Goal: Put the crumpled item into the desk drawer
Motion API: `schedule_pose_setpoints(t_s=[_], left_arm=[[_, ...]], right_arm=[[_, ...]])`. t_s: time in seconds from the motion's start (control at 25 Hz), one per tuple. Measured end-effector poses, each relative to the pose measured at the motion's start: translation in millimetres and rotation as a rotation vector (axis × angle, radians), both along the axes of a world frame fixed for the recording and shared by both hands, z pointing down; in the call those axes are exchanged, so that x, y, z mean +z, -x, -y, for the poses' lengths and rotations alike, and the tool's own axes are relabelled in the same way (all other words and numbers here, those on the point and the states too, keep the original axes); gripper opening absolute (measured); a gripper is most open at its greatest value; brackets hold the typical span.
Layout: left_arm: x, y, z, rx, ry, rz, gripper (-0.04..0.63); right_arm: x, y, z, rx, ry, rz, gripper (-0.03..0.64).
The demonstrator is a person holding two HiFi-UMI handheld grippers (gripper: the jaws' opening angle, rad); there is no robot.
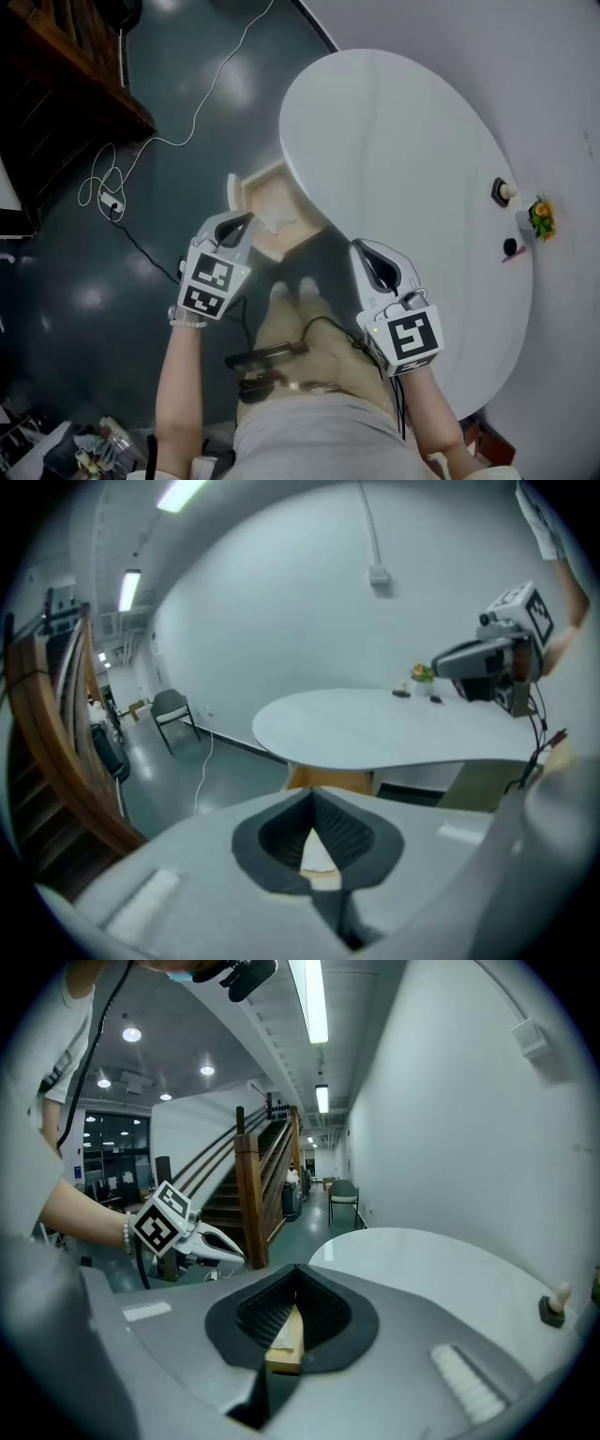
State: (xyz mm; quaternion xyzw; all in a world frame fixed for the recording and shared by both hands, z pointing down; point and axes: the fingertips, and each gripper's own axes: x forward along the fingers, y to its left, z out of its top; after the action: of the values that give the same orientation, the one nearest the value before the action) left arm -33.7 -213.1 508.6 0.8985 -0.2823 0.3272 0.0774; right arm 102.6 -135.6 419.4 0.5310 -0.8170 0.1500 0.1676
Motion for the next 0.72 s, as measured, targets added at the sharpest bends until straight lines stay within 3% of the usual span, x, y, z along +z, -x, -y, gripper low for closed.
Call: schedule_pose_setpoints(t_s=[0.32,0.72], left_arm=[[-71,28,-8,-0.129,-0.034,-0.143,-0.003],[-148,55,-28,-0.168,-0.162,-0.192,-0.003]], right_arm=[[-37,12,9,-0.006,-0.057,-0.016,0.005],[-72,34,11,-0.058,-0.121,-0.010,0.005]])
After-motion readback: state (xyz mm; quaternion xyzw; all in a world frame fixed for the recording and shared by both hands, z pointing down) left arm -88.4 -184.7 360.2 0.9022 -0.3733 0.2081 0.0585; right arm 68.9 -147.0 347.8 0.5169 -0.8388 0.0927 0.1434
